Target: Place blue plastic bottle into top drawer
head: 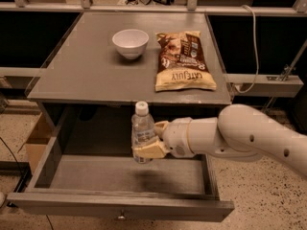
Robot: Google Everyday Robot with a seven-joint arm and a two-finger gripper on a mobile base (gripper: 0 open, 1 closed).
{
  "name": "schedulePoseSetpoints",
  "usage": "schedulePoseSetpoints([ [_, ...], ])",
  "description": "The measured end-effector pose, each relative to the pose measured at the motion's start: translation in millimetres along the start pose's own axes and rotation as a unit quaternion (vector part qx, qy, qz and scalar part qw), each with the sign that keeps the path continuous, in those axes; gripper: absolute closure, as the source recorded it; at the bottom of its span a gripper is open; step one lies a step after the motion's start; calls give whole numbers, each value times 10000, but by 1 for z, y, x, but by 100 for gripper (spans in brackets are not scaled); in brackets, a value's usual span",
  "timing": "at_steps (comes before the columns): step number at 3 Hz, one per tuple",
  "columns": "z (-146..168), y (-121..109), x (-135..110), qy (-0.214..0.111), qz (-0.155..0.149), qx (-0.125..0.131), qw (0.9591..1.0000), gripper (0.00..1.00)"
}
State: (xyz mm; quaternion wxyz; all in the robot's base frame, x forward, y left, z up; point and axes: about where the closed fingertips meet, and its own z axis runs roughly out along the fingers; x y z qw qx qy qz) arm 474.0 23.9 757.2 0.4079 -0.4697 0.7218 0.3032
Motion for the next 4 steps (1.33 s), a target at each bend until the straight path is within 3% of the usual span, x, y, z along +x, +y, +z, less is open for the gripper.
schedulePoseSetpoints([
  [2,5,-14,25,-219,225,483,9983,100],
  [4,15,-13,43,-217,418,637,9969,100],
])
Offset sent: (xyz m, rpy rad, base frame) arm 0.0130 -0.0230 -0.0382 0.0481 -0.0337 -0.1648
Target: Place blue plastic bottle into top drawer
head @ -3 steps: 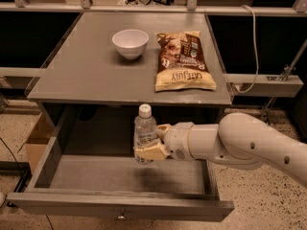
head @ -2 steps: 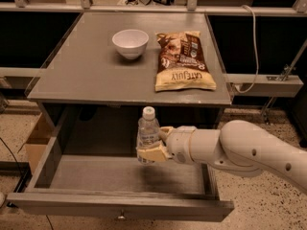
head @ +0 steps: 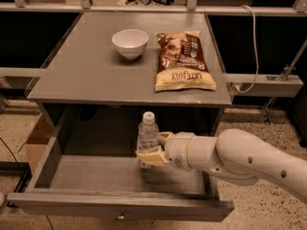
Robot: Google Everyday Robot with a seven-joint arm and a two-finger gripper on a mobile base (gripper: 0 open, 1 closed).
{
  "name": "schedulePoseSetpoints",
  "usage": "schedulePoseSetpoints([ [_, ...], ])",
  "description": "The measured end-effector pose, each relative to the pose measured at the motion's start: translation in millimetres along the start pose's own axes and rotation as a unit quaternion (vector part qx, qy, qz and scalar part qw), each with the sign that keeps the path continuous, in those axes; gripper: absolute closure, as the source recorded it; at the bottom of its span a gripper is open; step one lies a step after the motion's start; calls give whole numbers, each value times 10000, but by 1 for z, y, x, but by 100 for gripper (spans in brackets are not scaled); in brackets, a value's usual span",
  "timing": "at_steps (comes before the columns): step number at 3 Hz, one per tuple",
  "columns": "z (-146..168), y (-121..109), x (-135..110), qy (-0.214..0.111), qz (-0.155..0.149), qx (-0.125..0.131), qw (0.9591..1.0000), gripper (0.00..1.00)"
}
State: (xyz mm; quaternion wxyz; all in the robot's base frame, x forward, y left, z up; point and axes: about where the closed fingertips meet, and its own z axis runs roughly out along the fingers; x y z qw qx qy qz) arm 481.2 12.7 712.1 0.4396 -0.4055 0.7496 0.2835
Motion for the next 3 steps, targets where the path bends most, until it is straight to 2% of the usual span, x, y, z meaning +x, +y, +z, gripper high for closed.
schedulePoseSetpoints([
  [1,12,-5,13,-84,97,167,9998,100],
  [3,24,-4,22,-83,165,82,9998,100],
])
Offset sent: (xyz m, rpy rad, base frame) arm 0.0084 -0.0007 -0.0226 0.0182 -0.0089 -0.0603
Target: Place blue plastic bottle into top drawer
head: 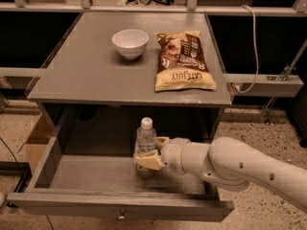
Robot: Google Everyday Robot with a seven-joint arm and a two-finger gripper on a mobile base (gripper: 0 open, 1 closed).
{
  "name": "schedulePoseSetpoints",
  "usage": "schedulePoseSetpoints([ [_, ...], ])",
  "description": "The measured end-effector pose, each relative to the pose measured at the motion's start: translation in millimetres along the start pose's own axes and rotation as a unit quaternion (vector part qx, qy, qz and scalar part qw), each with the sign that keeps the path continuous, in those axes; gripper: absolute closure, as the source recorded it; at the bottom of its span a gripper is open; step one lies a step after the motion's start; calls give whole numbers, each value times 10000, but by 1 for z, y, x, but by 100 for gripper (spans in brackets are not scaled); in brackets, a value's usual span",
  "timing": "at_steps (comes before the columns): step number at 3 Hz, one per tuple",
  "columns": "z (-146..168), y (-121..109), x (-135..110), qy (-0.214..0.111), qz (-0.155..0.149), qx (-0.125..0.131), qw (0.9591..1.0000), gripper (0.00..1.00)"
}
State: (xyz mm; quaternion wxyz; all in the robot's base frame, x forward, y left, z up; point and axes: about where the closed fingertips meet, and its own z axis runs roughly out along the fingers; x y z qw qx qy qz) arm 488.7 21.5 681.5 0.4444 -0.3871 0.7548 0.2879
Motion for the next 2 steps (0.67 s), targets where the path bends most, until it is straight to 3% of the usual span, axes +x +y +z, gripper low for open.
schedulePoseSetpoints([
  [1,-1,0,10,-11,140,85,9999,100],
  [2,-1,1,36,-75,380,166,9991,100],
])
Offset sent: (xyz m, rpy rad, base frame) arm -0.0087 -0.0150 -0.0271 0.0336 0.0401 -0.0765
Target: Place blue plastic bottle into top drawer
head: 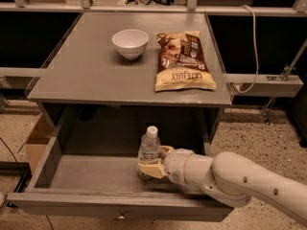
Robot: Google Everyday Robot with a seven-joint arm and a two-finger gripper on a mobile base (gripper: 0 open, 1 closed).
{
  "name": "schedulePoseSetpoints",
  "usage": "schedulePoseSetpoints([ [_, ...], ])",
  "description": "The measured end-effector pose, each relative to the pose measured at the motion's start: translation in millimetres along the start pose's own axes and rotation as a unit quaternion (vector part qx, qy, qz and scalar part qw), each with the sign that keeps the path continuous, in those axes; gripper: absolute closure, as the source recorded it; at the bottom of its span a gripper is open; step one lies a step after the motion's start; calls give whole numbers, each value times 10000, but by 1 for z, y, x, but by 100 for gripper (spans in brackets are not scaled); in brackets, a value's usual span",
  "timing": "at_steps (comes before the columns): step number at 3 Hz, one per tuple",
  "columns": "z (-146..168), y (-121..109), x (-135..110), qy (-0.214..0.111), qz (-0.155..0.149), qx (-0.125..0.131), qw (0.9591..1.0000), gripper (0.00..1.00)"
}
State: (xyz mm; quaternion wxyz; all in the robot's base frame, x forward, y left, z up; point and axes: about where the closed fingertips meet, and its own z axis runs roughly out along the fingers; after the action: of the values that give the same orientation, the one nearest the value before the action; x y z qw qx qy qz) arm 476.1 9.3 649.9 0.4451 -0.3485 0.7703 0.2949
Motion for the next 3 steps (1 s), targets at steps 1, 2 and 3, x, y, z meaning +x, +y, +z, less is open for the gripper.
schedulePoseSetpoints([
  [1,-2,0,1,-15,7,-19,10000,100],
  [2,-3,1,-2,-15,7,-19,10000,74],
  [3,-3,1,-2,-15,7,-19,10000,51],
])
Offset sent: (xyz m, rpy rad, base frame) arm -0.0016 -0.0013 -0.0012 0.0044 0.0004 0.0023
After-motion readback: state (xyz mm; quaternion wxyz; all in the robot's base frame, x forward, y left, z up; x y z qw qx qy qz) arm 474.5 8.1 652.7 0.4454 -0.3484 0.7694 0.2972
